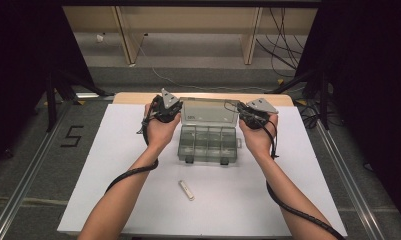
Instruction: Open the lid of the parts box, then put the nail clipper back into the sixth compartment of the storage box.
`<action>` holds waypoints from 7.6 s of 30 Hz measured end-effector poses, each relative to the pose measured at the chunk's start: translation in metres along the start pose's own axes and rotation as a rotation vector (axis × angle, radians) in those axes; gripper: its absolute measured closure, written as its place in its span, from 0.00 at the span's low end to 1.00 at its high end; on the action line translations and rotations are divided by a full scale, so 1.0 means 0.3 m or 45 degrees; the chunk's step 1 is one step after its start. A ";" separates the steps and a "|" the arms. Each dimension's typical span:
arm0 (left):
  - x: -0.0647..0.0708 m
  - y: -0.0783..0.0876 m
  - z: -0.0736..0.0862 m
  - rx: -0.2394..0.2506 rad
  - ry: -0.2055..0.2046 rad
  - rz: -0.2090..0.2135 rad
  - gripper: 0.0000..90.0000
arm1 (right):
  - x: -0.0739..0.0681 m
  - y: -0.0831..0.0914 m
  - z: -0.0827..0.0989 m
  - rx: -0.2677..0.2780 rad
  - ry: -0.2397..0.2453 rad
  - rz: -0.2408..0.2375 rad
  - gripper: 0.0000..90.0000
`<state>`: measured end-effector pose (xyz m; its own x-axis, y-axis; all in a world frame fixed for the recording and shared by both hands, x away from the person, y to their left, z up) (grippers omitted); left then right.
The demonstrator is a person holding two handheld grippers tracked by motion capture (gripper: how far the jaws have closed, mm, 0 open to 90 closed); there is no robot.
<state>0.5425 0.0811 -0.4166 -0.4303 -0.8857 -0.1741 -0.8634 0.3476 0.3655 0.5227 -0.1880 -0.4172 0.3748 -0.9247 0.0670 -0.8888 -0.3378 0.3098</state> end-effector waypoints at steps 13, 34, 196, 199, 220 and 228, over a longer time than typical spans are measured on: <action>-0.004 -0.015 -0.003 -0.006 0.008 -0.006 0.92 | 0.004 -0.017 0.003 0.007 -0.020 0.005 0.95; -0.009 -0.038 -0.002 -0.014 0.021 -0.009 0.92 | 0.013 -0.045 0.017 -0.014 -0.028 0.014 0.95; 0.043 0.454 0.304 -0.154 0.037 0.254 0.00 | -0.378 0.346 0.268 -0.333 0.143 -0.751 0.24; 0.040 0.458 0.300 -0.147 0.036 0.241 0.00 | -0.394 0.348 0.269 -0.339 0.145 -0.767 0.24; 0.035 0.454 0.303 -0.153 0.047 0.232 0.00 | -0.496 0.340 0.276 -0.379 0.191 -0.828 0.25; 0.035 0.452 0.303 -0.151 0.050 0.223 0.00 | -0.539 0.320 0.275 -0.394 0.212 -0.840 0.29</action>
<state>0.3970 0.1469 -0.4521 -0.5583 -0.8272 -0.0637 -0.7385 0.4606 0.4924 0.3550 -0.0855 -0.4767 0.8614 -0.4999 -0.0902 -0.3599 -0.7258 0.5863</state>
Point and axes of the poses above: each handheld gripper's, and its own axes: y roughly backward along the jaws, z roughly out of its underside, x roughly to its right, the point moved 3 cm from there along -y, roughly forward along the jaws, and after that the axes turned 2 degrees about -z, right-handed, at the moved point
